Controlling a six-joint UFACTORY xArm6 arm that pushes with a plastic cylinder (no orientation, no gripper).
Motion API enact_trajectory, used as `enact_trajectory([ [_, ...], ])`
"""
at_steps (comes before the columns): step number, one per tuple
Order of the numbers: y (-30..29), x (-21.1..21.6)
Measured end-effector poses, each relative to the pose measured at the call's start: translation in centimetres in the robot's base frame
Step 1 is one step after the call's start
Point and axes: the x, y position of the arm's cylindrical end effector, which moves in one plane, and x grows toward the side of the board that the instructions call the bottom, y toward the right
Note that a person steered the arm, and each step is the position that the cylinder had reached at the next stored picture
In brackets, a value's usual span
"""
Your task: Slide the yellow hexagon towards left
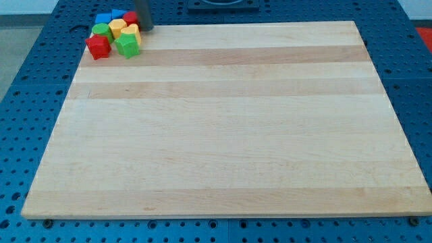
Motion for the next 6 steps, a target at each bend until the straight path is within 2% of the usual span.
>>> enact_trajectory([
  [1,-2.9,0.0],
  [6,-9.8,0.0],
])
